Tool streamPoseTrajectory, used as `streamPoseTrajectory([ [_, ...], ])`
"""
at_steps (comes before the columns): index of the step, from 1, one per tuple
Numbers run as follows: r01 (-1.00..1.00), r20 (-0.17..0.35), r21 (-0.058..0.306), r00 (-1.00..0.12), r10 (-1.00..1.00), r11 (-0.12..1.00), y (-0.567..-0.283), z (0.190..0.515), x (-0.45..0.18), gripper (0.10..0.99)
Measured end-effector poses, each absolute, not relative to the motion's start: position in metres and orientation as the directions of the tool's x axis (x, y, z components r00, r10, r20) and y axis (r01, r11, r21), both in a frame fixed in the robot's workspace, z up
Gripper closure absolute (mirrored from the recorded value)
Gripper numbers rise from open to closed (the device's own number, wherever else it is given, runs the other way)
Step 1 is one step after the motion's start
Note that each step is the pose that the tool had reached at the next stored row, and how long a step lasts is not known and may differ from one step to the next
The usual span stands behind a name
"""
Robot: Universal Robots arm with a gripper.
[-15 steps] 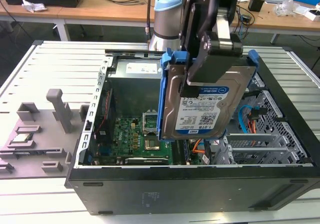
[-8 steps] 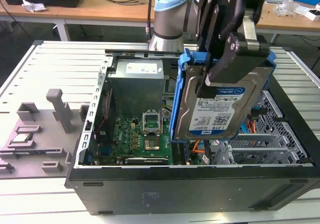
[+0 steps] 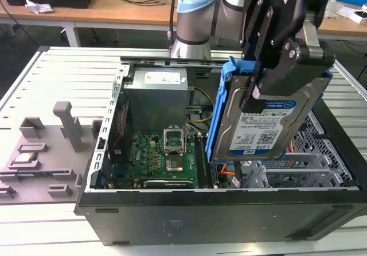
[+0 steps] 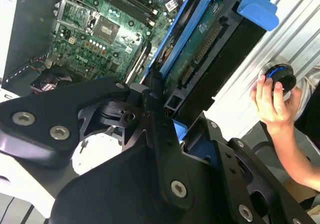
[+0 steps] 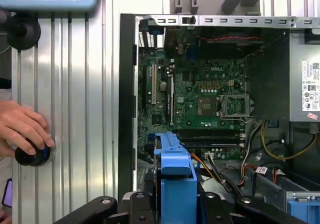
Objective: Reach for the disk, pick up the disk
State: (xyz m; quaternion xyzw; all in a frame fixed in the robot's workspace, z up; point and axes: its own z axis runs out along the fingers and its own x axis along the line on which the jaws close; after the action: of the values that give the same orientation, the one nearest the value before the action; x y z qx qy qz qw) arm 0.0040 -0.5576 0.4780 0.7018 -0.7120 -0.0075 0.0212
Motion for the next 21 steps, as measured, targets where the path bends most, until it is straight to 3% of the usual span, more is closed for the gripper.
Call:
streamPoseTrajectory([
  [21,-0.999,0.026,0.044,-0.014,-1.000,0.015,-0.558,0.478,0.067,0.718],
])
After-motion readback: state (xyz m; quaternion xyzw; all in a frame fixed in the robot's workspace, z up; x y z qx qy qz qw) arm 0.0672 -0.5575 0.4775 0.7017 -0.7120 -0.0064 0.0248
